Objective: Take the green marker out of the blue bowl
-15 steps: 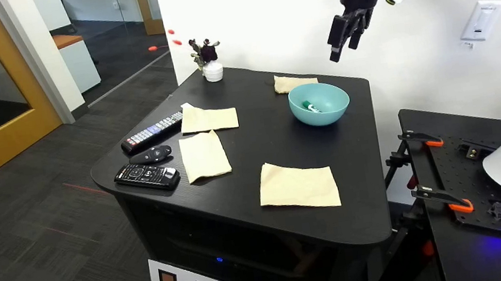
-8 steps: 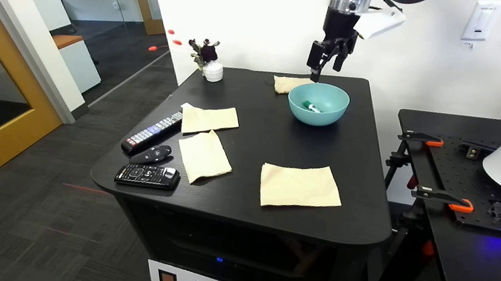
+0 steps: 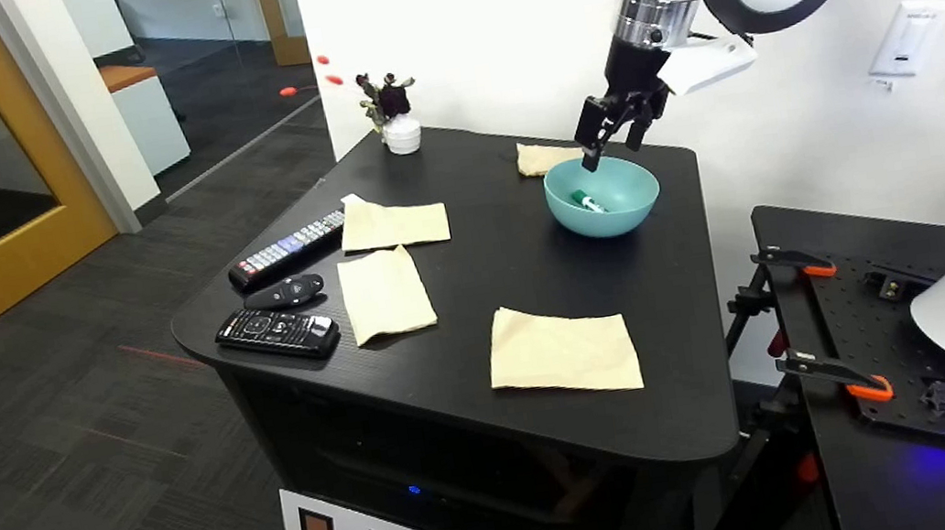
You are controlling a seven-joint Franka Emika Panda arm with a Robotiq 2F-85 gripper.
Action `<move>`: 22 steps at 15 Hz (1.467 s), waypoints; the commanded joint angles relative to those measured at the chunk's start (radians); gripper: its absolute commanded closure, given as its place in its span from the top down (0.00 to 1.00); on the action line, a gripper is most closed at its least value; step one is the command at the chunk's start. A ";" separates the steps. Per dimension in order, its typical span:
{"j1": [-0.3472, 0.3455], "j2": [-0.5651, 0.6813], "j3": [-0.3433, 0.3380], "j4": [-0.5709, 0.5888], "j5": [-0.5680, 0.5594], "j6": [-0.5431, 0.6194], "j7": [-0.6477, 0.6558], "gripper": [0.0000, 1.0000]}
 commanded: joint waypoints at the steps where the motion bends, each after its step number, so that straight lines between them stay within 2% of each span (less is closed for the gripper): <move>1: -0.003 0.020 0.001 0.012 -0.017 0.012 0.021 1.00; 8: 0.010 0.133 -0.023 0.058 0.022 0.023 0.028 1.00; 22: 0.086 0.351 -0.129 0.182 0.071 0.054 0.121 1.00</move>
